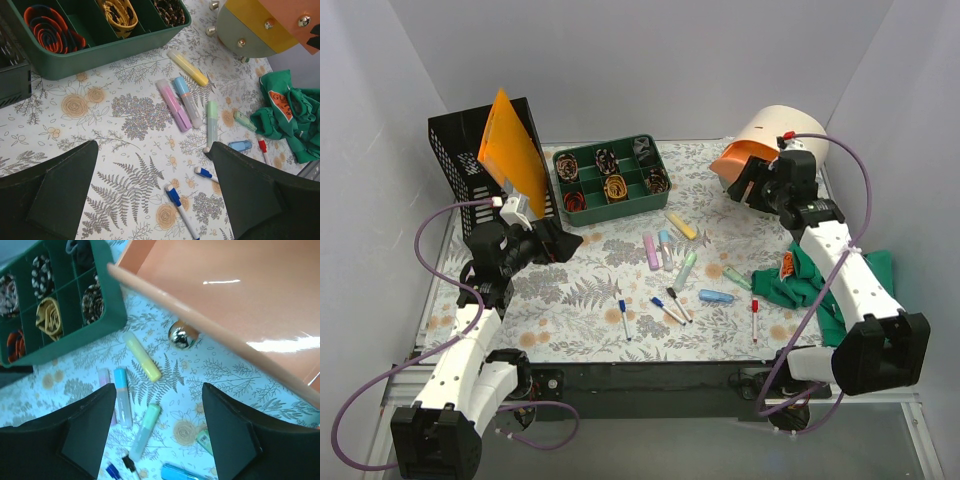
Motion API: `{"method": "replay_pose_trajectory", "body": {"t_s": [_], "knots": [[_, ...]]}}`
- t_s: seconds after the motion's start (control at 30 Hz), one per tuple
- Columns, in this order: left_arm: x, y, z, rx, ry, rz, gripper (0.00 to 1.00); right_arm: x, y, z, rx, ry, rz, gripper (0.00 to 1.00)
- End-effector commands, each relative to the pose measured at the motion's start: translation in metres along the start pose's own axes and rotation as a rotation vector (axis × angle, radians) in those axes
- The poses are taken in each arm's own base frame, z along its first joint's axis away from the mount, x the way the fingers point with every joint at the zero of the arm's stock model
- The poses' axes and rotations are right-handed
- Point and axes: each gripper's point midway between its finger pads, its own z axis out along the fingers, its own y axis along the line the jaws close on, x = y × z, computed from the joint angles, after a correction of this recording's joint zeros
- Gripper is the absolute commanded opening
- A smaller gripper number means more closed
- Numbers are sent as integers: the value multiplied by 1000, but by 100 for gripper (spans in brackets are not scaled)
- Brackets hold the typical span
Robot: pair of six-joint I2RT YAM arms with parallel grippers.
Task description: Organize the desk
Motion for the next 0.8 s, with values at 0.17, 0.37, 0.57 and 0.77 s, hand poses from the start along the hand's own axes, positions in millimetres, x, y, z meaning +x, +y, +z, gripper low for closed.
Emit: {"method": "replay_pose_trajectory", "body": {"t_s": [0.17,0.37,0.57,0.77], "knots": [[-8,-6,-4,20,-22,28,98,17,68,-73,-598,19,-792,82],[-8,-7,-4,27,-17,27,98,-27,38,-76,-499,-38,-983,82],[-9,-9,-4,30,-20,30,98,-65,15,-56,-381,-31,-1032,80],[-9,-9,-5,31,-23,33,98,-80,-13,-30,-318,25,-991,70]]}}
